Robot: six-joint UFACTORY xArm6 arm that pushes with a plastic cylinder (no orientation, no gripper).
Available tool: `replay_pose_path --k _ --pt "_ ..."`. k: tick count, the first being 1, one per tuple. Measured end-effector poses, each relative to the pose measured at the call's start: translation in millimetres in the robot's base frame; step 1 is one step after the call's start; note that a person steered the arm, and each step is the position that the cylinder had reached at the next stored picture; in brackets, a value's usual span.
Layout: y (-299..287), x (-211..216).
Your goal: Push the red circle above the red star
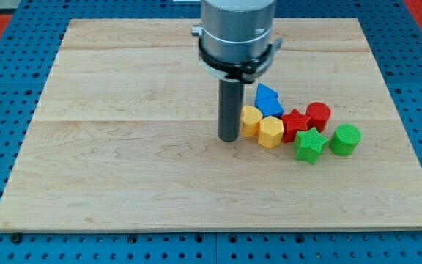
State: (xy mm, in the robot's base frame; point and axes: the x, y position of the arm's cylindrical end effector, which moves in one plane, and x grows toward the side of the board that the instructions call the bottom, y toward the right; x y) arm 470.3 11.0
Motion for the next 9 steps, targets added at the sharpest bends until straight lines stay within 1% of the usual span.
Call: replay_pose_path --k 1,2,3,4,5,6,7,8,9 --pt "-5.6 -69.0" --pt "12.9 -140.1" --pt "120.9 -143.2" --pt "191.2 -71.9" --pt "248.3 -45.7" --pt "237.4 -22.2" --pt "200.8 -21.5" --pt "185.2 -21.0" --pt "189.6 -20.0"
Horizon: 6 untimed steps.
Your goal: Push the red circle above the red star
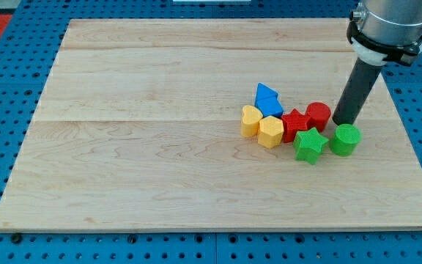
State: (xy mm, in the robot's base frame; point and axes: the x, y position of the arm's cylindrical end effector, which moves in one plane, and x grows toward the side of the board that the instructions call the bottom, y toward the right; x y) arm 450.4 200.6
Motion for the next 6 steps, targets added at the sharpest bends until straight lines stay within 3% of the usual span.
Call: replay_pose_path --k 5,6 --pt "-51.8 -8.9" --pt "-24.7 -9.6"
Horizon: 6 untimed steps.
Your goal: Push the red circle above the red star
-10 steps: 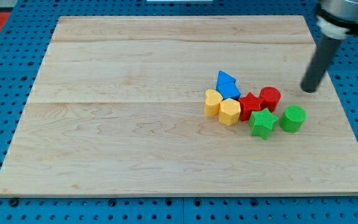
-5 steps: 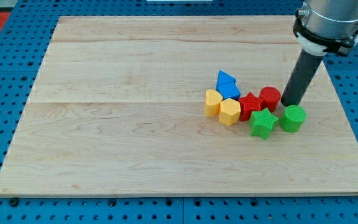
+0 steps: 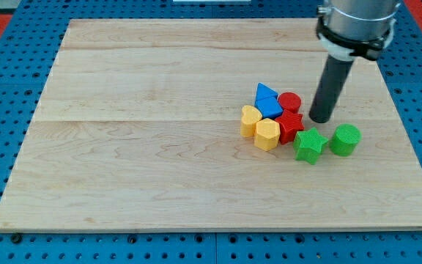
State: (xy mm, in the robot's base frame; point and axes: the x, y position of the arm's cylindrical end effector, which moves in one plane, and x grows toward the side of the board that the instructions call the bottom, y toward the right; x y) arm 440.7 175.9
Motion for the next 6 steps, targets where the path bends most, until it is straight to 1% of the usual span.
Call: replay_pose_path --k 1,2,3,4,5,6 --pt "9.2 -12.2" --pt "87.6 2.2" --pt "131.3 64.3" --pt "101.5 89.8" --pt "42.9 71.2" --pt "0.0 40.1"
